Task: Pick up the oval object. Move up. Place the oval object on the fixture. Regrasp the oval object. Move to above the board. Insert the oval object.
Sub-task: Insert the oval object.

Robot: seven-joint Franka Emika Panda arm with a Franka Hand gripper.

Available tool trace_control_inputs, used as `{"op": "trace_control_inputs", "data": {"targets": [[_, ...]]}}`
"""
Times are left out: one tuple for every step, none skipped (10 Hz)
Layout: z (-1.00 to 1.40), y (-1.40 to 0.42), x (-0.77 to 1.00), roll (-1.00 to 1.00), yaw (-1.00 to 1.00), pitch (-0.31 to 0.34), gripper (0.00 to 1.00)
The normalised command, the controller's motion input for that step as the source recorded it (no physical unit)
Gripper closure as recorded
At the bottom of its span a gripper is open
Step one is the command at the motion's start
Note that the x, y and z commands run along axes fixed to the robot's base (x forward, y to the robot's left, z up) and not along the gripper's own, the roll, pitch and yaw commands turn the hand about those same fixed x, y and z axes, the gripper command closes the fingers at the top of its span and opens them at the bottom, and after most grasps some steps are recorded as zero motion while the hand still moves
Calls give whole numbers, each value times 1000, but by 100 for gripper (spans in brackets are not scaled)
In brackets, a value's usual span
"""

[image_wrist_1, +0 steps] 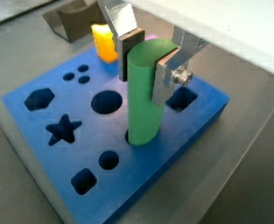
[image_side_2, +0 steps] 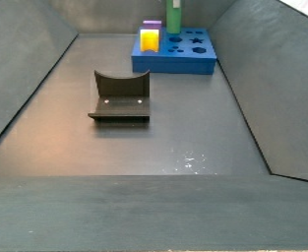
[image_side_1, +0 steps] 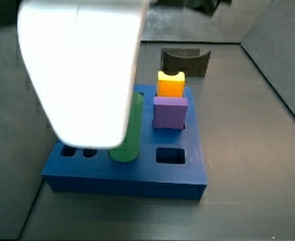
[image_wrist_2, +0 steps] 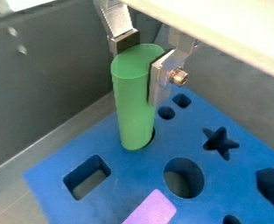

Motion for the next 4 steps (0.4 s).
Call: {"op": "trace_control_inputs", "data": {"targets": [[-306, 26, 9, 0, -191, 0, 100], [0, 0, 0, 10, 0, 0, 100], [0, 0, 0, 13, 0, 0, 100], [0, 0, 0, 0, 0, 0, 100]]}}
